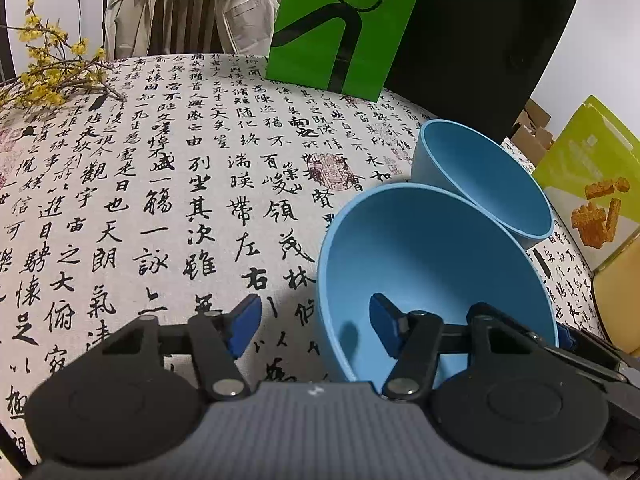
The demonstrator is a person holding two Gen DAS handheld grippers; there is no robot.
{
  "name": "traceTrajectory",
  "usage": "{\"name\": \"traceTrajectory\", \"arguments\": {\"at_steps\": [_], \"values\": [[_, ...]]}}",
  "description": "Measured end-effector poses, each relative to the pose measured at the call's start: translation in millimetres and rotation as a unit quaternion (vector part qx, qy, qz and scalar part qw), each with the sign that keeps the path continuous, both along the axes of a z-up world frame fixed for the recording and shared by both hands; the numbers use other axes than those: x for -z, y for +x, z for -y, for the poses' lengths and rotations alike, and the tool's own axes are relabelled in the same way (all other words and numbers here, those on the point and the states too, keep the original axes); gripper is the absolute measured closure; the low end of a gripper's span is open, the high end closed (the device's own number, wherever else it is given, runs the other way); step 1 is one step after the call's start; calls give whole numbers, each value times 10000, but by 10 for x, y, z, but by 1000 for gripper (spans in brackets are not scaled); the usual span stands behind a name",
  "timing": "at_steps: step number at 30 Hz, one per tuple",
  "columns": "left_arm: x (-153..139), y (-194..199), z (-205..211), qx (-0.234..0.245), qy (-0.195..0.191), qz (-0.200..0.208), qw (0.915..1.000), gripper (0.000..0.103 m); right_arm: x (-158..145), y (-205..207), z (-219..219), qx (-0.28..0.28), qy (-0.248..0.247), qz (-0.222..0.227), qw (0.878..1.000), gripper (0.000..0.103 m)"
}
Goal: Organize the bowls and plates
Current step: 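Close both grippers on the blue bowl rim, then lift the blue bowl off the table with both grippers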
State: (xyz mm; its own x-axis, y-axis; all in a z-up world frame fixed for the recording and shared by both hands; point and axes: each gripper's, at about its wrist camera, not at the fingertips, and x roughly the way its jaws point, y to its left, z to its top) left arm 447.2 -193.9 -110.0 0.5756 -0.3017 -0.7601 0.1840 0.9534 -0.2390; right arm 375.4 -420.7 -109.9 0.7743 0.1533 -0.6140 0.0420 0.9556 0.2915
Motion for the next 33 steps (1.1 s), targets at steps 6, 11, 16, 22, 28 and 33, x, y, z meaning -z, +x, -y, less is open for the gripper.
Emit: {"name": "traceTrajectory", "arguments": {"at_steps": [6, 11, 16, 22, 28, 33], "values": [[41, 25, -2, 30, -43, -124, 9999, 58, 29, 17, 4, -32, 90, -75, 9999, 56], [47, 26, -2, 93, -128, -144, 9998, 65, 40, 21, 4, -29, 111, -94, 9999, 66], [34, 9, 15, 180, -159, -91, 9997, 74, 42, 16, -15, -73, 88, -81, 9999, 76], [20, -22, 50, 279, -151, -41, 9995, 78, 49, 15, -53, -186, 29, -83, 9998, 88], [25, -27, 42, 330, -198, -82, 9992, 82, 39, 3, -54, -211, 32, -21, 9998, 90], [27, -34, 45, 333, -184, -67, 9993, 82, 42, 6, -46, -212, 22, -16, 9998, 90]]}}
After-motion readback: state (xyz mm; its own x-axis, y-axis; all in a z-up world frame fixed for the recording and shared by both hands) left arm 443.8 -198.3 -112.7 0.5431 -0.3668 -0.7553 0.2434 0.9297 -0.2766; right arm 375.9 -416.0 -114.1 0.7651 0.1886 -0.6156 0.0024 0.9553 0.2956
